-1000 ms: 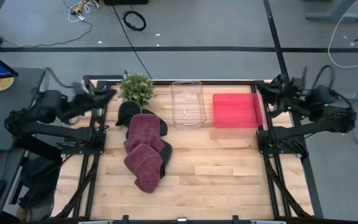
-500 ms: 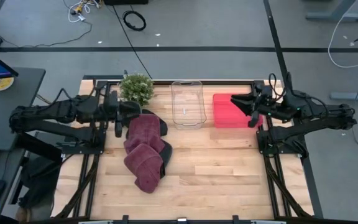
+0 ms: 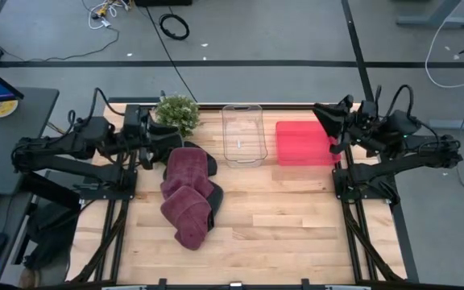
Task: Pick & Place hat
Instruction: Put the bottom red cap into the red bin
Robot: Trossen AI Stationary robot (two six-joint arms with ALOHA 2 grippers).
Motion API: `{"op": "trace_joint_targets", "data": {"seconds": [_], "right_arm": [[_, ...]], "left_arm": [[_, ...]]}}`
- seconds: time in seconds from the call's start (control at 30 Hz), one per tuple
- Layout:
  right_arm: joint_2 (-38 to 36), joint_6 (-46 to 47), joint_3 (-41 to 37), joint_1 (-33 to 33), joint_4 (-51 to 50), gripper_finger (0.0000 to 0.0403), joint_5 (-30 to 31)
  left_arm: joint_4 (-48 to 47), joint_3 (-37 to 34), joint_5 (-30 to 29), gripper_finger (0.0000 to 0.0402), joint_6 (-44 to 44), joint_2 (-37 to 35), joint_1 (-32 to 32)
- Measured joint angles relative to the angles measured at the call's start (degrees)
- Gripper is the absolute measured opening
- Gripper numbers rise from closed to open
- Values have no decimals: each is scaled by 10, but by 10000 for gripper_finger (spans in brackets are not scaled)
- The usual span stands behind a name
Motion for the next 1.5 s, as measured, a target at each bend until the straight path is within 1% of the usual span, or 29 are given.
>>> {"op": "trace_joint_targets", "data": {"seconds": [0.1,0.2,0.23,0.3,0.37,0.5,0.57,0.63,0.73,0.83,0.93,1.0,1.03,1.13,1.3,1.5], "right_arm": [[-2,41,0,0,-25,86,-24],[-5,95,0,0,-33,96,-38],[-6,110,6,0,-34,102,-52],[6,117,42,0,-41,117,-73],[28,110,95,0,-109,135,-90],[90,109,207,-8,-318,169,-99],[117,108,238,-14,-383,184,-104],[136,109,243,-17,-420,197,-112],[159,122,241,-18,-423,212,-139],[182,139,239,-18,-425,222,-180],[199,144,239,-18,-431,225,-203],[210,154,239,-18,-436,226,-208],[215,154,239,-18,-437,226,-208],[224,157,239,-18,-437,225,-208],[238,169,239,-18,-436,225,-208],[244,170,239,-23,-435,225,-208]], "left_arm": [[13,0,0,121,-49,-1,0],[16,0,0,123,-62,-4,0],[22,0,0,125,-64,-5,0],[37,0,2,128,-78,-5,0],[46,0,16,132,-80,-5,3],[29,0,30,143,-74,-14,26],[-2,0,43,150,-72,-14,40],[-45,0,63,160,-73,-13,57],[-117,0,118,183,-100,-4,84],[-181,0,163,210,-167,5,100],[-223,0,241,235,-220,16,103],[-238,0,298,247,-235,20,100],[-246,0,314,252,-242,22,96],[-280,0,324,255,-253,28,75],[-363,0,330,240,-262,51,38],[-469,0,287,234,-274,101,5]]}}
